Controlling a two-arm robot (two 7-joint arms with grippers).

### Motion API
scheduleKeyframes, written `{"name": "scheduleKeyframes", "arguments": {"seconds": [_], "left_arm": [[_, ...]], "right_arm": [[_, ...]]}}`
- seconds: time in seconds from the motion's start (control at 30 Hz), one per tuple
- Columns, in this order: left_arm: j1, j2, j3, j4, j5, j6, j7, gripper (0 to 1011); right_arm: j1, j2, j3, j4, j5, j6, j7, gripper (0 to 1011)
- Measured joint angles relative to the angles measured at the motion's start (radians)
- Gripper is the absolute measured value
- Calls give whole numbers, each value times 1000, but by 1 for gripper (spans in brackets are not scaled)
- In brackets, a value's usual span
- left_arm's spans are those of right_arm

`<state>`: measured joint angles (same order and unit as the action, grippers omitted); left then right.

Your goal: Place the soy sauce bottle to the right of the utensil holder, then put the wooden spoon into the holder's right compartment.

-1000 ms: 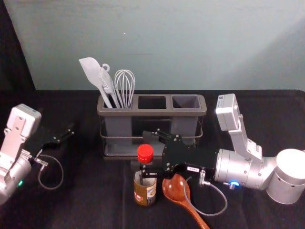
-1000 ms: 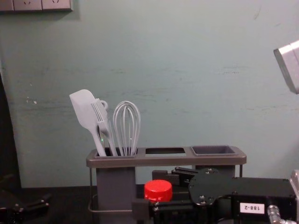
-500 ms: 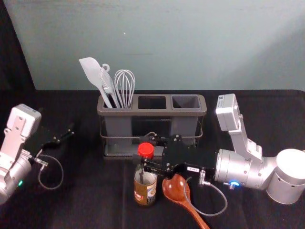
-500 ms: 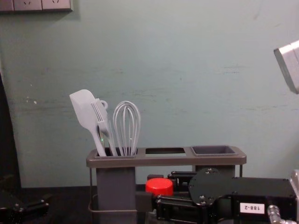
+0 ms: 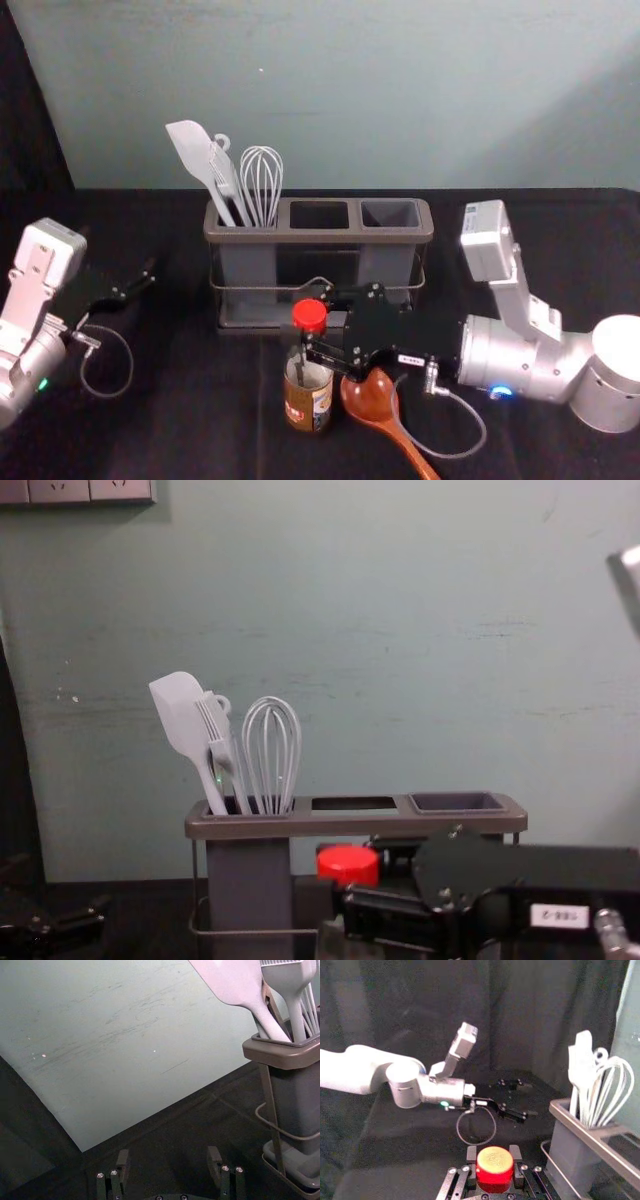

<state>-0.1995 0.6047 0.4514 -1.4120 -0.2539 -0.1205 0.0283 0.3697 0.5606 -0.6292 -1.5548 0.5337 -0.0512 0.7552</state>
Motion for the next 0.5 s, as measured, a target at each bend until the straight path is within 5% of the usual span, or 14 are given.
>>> {"name": "scheduleKeyframes", "arguments": {"seconds": [0.2,0.5], "left_arm": [[0,0,0,0,0,0,0,1012],[0,0,0,0,0,0,0,1011]], "right_arm": [[-56,68,38,-117,3,3,-32,393],[-270,231,203,-277,53,-47,-140,392]]}}
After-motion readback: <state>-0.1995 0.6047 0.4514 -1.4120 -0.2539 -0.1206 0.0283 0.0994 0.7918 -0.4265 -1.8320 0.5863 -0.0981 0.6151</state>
